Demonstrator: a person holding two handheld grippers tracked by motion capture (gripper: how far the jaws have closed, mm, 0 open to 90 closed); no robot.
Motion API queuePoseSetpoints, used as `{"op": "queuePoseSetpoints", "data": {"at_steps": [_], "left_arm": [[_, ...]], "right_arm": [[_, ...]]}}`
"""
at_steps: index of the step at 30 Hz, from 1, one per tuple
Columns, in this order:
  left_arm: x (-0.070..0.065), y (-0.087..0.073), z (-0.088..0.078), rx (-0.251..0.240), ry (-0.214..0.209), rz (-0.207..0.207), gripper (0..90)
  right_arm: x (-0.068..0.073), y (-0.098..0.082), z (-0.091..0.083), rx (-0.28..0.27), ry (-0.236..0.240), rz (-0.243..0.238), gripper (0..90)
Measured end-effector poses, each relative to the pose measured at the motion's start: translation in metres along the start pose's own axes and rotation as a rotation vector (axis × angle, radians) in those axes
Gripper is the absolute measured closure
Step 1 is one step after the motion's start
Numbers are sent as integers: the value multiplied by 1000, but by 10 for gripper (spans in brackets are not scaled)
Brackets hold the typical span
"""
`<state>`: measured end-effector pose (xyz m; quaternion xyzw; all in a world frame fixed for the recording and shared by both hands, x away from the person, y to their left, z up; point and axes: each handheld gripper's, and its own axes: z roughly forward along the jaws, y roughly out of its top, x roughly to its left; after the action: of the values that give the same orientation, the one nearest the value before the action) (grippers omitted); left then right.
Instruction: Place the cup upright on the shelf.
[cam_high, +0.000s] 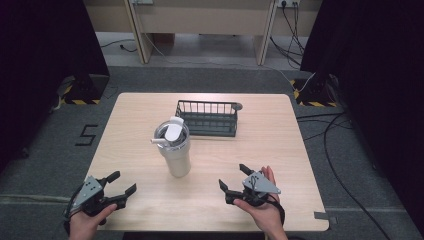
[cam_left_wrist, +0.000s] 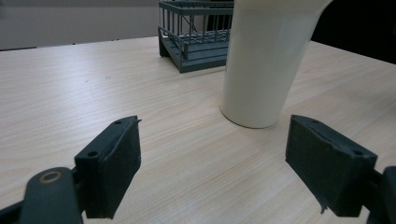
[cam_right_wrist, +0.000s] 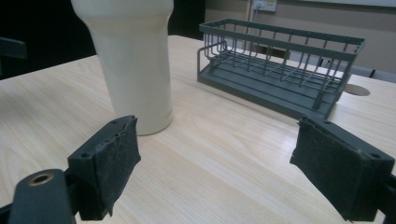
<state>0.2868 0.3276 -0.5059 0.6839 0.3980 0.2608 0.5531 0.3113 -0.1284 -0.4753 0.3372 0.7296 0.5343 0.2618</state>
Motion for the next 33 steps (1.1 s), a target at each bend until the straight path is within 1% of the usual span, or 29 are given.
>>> {"op": "queuePoseSetpoints", "data": {"at_steps": [2, 6, 12, 20, 22, 33], "left_arm": [[0, 0, 0, 0, 0, 1, 174], [0, -1, -2, -2, 2, 1, 174], [0, 0, -2, -4, 2, 2, 175], [1, 0, -3, -5, 6, 0, 176], [1, 0, -3, -6, 5, 1, 176], [1, 0, -3, -7, 3, 2, 176]], "right_arm": [[1, 1, 1, 3, 2, -1, 144], [6, 5, 8, -1, 20, -12, 144], [13, 12, 21, 1, 45, -19, 144], [19, 15, 33, 3, 62, -22, 144], [20, 17, 37, 3, 66, -30, 144], [24, 24, 50, 1, 77, -37, 144]]}}
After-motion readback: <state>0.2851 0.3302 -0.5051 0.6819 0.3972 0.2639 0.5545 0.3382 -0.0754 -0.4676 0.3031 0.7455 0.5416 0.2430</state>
